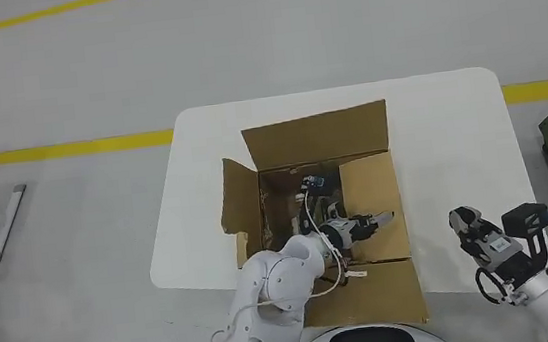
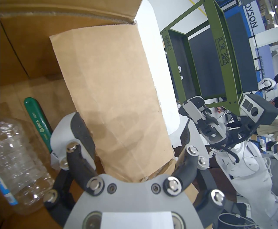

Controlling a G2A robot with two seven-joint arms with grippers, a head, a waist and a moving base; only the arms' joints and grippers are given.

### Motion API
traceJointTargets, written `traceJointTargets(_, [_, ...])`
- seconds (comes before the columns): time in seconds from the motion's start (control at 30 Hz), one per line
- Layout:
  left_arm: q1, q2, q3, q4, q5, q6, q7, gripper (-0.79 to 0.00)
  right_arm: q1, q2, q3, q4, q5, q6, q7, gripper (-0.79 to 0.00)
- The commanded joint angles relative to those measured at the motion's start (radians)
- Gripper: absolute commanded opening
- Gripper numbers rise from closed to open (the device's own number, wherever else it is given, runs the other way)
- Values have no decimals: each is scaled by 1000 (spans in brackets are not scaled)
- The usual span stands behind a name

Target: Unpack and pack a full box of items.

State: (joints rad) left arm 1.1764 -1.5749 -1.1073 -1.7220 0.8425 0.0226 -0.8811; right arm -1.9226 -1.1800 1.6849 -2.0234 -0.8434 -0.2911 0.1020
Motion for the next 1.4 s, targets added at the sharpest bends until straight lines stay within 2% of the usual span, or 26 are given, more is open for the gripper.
traceJointTargets(0.0, [-7,3,5,30,24,-5,4,0,4,0,-6,6,-5,0,3,-785])
traceJointTargets(0.27, [-19,5,-12,42,-102,35,-3,0,12,-1,-22,16,-22,3,6,-785])
traceJointTargets(0.43, [-39,8,-25,67,-240,29,-86,0,20,-2,-26,15,-18,8,11,-785])
traceJointTargets(0.67, [-71,11,-31,70,-367,36,-110,0,30,-3,-24,17,1,11,16,-751])
traceJointTargets(0.7, [-76,12,-29,67,-377,31,-116,0,32,-3,-24,18,3,13,18,-720])
traceJointTargets(0.77, [-85,13,-29,59,-412,33,-122,0,37,-3,-25,17,8,17,21,-523])
traceJointTargets(0.87, [-103,15,-21,27,-433,28,-122,0,44,-5,-18,14,44,38,14,-403])
traceJointTargets(0.9, [-106,15,-17,15,-446,25,-120,0,44,-6,-13,13,64,47,15,-99])
traceJointTargets(0.93, [-112,15,-12,3,-459,24,-119,0,43,-7,-5,9,100,59,17,0])
traceJointTargets(1.1, [-140,13,56,-31,-448,-5,-94,0,41,-9,84,-11,318,106,58,0])
traceJointTargets(1.37, [-220,-2,222,2,-381,-49,-68,0,25,-9,258,-14,626,119,119,0])
